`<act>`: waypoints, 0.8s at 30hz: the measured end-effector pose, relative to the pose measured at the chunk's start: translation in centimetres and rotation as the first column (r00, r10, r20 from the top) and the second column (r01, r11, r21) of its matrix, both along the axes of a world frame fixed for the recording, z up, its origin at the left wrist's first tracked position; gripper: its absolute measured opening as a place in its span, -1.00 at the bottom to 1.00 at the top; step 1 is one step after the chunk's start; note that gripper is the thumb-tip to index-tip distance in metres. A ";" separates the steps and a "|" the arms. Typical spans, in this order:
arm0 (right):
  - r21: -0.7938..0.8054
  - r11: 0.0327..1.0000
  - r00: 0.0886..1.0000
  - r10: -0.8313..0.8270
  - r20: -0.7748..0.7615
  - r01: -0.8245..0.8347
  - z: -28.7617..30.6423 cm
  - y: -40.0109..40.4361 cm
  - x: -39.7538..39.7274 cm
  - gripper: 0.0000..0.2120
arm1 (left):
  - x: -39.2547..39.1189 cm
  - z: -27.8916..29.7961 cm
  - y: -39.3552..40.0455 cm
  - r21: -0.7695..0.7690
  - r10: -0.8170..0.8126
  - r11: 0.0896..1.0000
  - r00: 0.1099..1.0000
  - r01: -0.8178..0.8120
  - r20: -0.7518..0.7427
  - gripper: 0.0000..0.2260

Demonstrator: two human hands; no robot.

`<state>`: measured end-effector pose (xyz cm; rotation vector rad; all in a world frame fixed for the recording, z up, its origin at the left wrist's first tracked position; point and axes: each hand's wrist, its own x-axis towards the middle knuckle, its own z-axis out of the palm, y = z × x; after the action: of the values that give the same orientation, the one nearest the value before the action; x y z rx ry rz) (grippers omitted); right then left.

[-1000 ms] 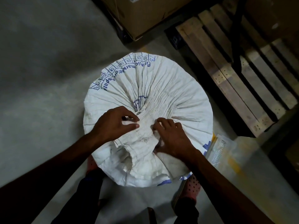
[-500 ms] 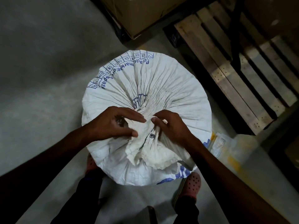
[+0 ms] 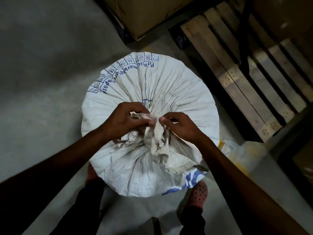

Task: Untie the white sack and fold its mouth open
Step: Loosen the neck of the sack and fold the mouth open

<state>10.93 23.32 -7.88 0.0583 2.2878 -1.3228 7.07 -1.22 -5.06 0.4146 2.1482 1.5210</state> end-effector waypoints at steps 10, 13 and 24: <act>0.024 0.999 0.999 -0.037 -0.029 0.038 9.5 0.4 0.8 -0.39 | -1.0 -0.6 2.1 -0.077 0.211 0.975 0.977 -0.208 0.026 -0.44; 0.132 0.991 0.998 0.023 -0.066 -0.014 10.7 -0.4 1.1 -0.48 | -1.5 -1.0 2.4 -0.124 0.257 0.960 0.966 -0.252 0.034 -0.46; 0.265 0.963 0.980 0.008 -0.200 0.047 8.4 0.9 1.1 -0.82 | -1.7 1.4 0.0 -0.185 0.036 0.979 0.967 -0.085 -0.253 -0.64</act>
<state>11.98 24.22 0.57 0.0408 2.6318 -1.0598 5.39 -1.25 -3.63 0.4976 2.4990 1.3323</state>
